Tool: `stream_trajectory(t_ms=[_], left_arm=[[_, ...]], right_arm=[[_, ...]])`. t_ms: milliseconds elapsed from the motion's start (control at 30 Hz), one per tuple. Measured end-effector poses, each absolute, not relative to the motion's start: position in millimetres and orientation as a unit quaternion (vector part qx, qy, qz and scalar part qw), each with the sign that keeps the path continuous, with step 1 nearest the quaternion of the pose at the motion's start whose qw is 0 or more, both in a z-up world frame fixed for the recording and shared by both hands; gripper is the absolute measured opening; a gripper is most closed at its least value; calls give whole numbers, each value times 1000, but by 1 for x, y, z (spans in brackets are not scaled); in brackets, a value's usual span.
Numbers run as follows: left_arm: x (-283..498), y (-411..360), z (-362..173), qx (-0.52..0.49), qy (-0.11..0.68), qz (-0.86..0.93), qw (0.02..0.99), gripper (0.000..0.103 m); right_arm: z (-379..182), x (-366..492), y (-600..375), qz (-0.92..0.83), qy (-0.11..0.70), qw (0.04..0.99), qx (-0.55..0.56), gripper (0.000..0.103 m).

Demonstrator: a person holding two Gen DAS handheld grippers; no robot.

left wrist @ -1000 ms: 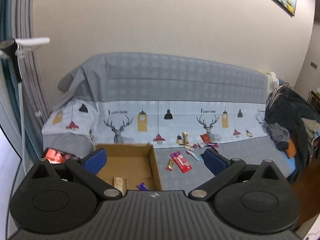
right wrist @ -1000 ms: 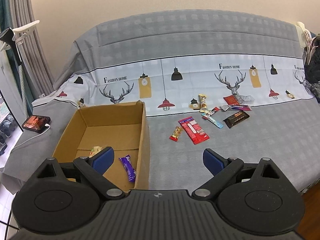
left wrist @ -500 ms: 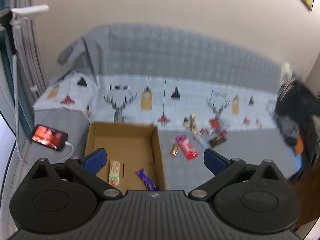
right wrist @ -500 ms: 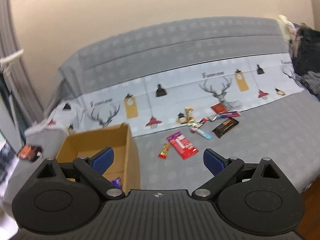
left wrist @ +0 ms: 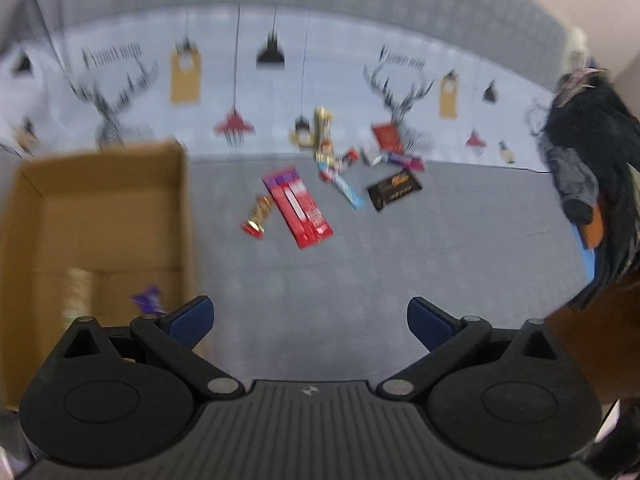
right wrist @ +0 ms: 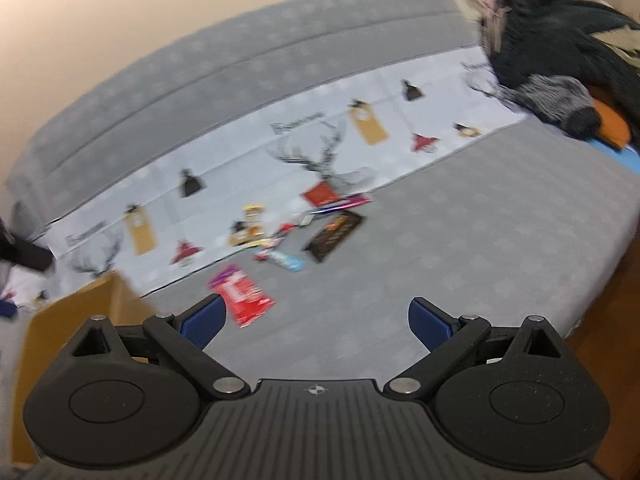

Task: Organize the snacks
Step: 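Lift both tools away from the box toward the remaining snacks, then grasp the red wafer pack with the left tool while the right tool grasps the dark chocolate bar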

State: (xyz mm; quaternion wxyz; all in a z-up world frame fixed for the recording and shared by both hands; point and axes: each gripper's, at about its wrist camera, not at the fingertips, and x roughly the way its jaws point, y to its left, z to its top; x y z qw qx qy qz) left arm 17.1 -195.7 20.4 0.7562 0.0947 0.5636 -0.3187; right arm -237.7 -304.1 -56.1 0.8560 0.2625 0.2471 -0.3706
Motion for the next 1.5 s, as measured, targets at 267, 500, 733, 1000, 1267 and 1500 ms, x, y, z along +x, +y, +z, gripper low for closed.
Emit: stream_trajectory(t_ms=[267, 500, 733, 1000, 1267, 1500], left_arm=[[78, -303, -123, 38, 662, -286, 692, 103], [132, -357, -225, 21, 701, -254, 667, 103], [168, -366, -256, 3, 719, -195, 666, 103], [189, -367, -261, -24, 727, -147, 670, 103], [173, -406, -262, 82, 709, -115, 691, 103], [173, -405, -248, 105, 693, -102, 706, 67]], right_arm=[[-108, -214, -394, -396, 284, 829, 275, 98], [-149, -181, -448, -399, 313, 816, 275, 98], [-185, -120, -508, -390, 319, 806, 310, 98], [-228, -10, -554, -374, 354, 790, 332, 98], [-259, 47, -560, -418, 406, 769, 261, 103], [-252, 30, -550, -432, 394, 784, 210, 49]])
